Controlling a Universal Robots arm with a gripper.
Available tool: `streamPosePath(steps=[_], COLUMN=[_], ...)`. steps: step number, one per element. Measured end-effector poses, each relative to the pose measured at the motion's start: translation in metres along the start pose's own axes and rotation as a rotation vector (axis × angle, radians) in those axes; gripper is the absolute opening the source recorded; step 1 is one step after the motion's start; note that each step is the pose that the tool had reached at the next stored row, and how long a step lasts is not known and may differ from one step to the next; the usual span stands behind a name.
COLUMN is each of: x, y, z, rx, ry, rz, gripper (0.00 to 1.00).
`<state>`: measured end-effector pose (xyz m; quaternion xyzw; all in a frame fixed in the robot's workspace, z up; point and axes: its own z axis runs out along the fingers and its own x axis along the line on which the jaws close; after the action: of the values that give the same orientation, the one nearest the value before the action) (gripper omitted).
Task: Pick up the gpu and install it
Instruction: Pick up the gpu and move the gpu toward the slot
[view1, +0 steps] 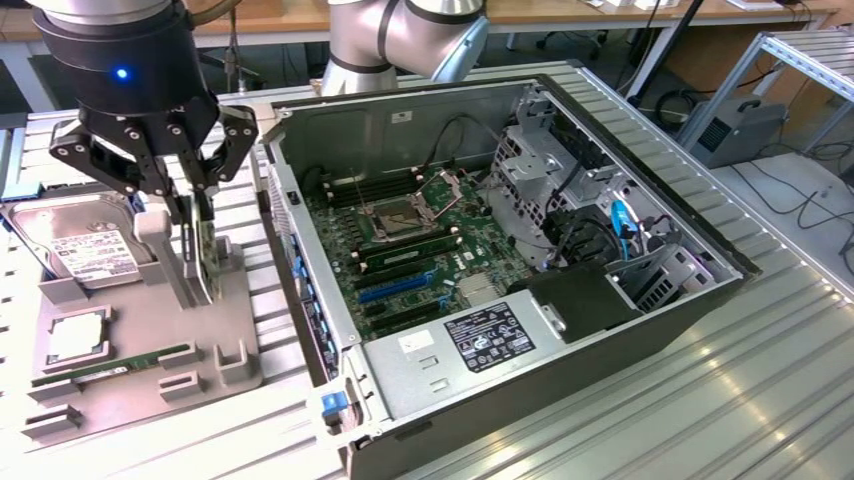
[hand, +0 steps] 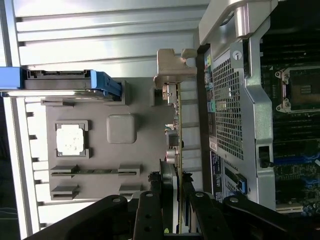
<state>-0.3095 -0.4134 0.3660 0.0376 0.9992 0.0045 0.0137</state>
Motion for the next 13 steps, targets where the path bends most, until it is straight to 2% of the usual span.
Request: streamPosePath(steps=[13], x=[-0.0002], y=[0.0001], z=[-0.0081], rx=[0.0001], ry=[0.0001], rz=[0.000], gripper=[0.27])
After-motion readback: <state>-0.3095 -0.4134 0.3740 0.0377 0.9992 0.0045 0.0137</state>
